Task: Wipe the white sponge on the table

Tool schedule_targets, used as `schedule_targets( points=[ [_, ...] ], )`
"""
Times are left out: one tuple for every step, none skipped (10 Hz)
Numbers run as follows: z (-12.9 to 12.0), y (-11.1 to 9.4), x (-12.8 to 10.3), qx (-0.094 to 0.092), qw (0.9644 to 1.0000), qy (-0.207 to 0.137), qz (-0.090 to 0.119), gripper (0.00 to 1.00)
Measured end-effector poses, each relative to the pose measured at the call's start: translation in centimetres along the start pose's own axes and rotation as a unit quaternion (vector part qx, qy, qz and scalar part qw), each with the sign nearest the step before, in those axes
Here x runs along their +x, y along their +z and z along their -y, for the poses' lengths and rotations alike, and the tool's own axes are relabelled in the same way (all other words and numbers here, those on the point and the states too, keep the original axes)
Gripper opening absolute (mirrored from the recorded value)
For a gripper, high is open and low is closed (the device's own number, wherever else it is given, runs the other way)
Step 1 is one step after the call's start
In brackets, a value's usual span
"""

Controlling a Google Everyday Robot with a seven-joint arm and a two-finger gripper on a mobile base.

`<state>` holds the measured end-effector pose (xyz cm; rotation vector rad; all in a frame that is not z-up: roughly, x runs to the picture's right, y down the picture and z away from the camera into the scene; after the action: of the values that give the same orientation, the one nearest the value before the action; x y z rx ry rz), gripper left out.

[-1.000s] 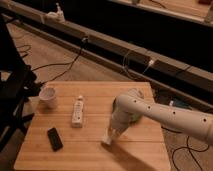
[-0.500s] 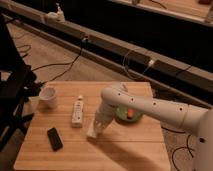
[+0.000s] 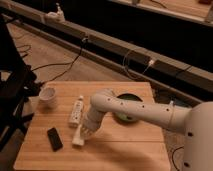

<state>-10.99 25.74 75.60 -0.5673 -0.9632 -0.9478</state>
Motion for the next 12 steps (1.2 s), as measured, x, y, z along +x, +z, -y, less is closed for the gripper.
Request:
schedule_targets(
  points=[
    [-0.4, 0.7, -1.1, 0.002, 0.9999, 0.008, 0.010, 0.00],
    [-1.4, 1.3, -2.1, 0.006, 0.9995, 0.025, 0.018, 0.00],
    [-2.7, 1.5, -2.9, 0.009, 0.9985, 0.049, 0.021, 0.00],
    [-5.2, 1.6, -3.9, 0.011, 0.9957, 0.090, 0.021, 0.00],
    [-7.0, 1.5, -4.3, 0.010, 0.9929, 0.117, 0.018, 0.00],
    [-9.5, 1.0, -4.6, 0.008, 0.9884, 0.151, 0.012, 0.00],
    [-12.1, 0.3, -4.5, 0.008, 0.9826, 0.186, 0.001, 0.00],
    [-13.5, -0.4, -4.2, 0.009, 0.9793, 0.202, -0.007, 0.00],
    [-14.8, -1.3, -3.5, 0.004, 0.9769, 0.213, -0.017, 0.00],
    [-15.6, -2.5, -2.4, -0.003, 0.9764, 0.214, -0.029, 0.00],
    [-16.0, -3.9, -0.9, -0.012, 0.9774, 0.207, -0.040, 0.00],
    [-15.6, -4.6, 0.2, -0.018, 0.9793, 0.196, -0.045, 0.00]
  ],
)
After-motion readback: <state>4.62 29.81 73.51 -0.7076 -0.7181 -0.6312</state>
